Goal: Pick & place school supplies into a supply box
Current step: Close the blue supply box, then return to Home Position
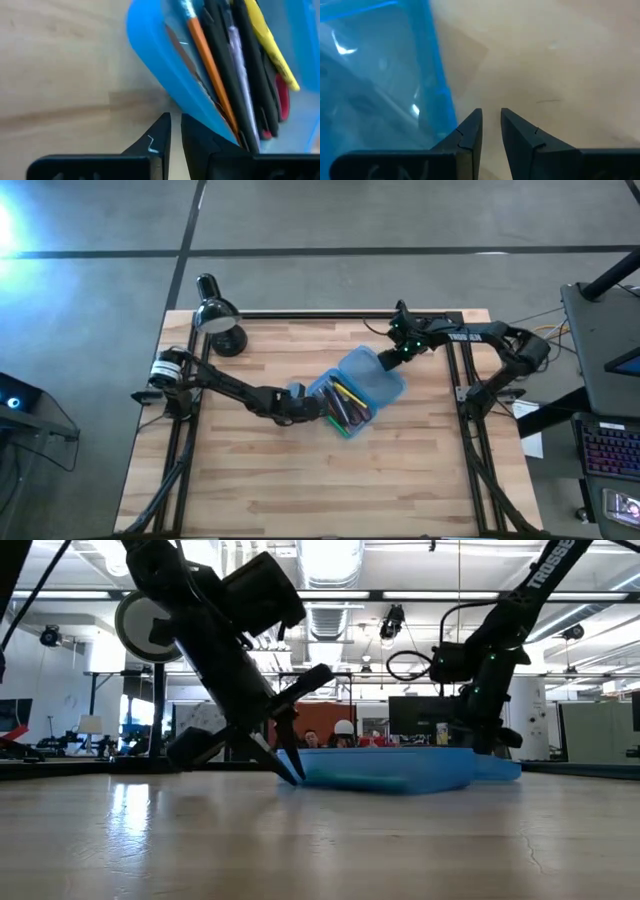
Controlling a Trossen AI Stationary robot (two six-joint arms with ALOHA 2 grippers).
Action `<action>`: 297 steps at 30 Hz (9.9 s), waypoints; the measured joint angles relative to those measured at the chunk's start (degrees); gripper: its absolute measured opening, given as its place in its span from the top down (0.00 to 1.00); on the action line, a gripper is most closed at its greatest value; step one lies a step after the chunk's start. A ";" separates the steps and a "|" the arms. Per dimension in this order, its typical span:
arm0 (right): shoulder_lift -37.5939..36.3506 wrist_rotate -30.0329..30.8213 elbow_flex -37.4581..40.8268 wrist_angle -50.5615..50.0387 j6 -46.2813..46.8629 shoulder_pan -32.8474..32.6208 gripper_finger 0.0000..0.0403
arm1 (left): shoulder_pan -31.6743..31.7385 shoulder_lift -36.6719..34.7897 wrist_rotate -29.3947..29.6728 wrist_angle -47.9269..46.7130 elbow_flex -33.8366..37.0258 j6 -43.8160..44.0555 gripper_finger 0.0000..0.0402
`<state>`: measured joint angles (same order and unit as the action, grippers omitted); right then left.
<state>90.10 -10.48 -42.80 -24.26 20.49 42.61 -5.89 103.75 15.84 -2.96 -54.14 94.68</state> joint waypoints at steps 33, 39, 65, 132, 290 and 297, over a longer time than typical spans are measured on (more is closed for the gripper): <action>-16.19 -5.69 -0.20 -4.29 -0.68 -0.35 0.84 | 1.64 0.04 -0.27 0.37 0.06 -1.89 0.93; -18.05 -8.43 -1.25 -4.21 1.81 -0.82 0.84 | 1.70 0.04 -0.26 0.42 0.06 -2.39 0.93; -14.20 -12.38 -9.37 -2.37 10.11 -17.50 0.84 | 1.92 -0.05 0.08 1.56 0.04 -4.56 0.93; 1.36 13.04 -19.36 12.63 11.64 -43.85 0.84 | 0.94 -33.51 16.82 -15.07 0.06 -25.87 0.93; -88.84 40.48 42.27 33.52 26.87 -42.64 0.84 | 13.62 -101.14 -26.48 6.80 53.72 -29.95 0.93; -88.84 40.49 42.27 33.52 26.87 -42.64 0.84 | 13.64 -101.14 -26.48 6.79 53.72 -29.95 0.93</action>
<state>1.26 30.01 -0.54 9.26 47.35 -0.03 7.75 2.61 -10.63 3.83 -0.43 64.73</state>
